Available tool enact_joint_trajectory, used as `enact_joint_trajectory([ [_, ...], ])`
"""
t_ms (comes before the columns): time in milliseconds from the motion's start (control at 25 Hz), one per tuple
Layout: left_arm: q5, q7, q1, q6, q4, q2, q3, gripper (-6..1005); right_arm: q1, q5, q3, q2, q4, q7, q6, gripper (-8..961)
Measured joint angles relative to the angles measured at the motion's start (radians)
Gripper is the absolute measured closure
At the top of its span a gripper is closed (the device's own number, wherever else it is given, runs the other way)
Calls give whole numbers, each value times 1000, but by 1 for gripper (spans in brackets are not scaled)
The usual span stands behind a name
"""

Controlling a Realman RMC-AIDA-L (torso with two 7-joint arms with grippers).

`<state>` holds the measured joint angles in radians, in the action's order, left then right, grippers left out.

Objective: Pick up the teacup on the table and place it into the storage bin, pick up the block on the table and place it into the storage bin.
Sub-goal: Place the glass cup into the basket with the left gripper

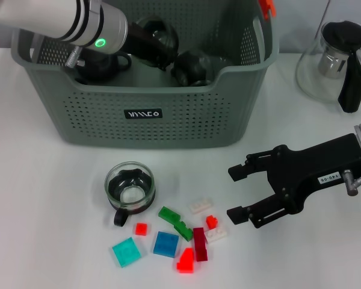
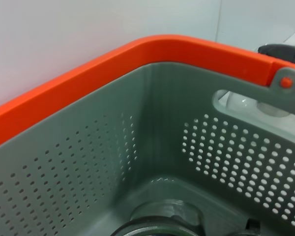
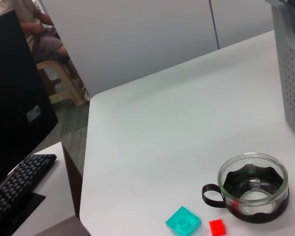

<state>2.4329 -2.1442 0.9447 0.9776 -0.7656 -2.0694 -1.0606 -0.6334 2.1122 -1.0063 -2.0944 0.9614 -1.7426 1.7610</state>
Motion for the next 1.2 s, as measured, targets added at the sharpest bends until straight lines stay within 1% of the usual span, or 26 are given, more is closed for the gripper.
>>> enact_joint_trajectory([
  [480,0,8,0,-11,11,-1,-13,940,-1,0,-2,1,0,-3,-1,11],
  [680,0,4,-7,-13,-2,-2,-11,938,0,0,-2,1,0,-1,-2,12],
  [920,-4,3,-7,-9,-3,-3,-9,725,1,1,-2,1,0,0,1,11],
  [1080,-7,2,-8,-3,-7,-5,-3,641,1,1,-2,2,0,0,2,11],
  [1200,-4,-8,-12,19,-33,-7,-3,578,2,2,-2,2,-1,0,2,11],
])
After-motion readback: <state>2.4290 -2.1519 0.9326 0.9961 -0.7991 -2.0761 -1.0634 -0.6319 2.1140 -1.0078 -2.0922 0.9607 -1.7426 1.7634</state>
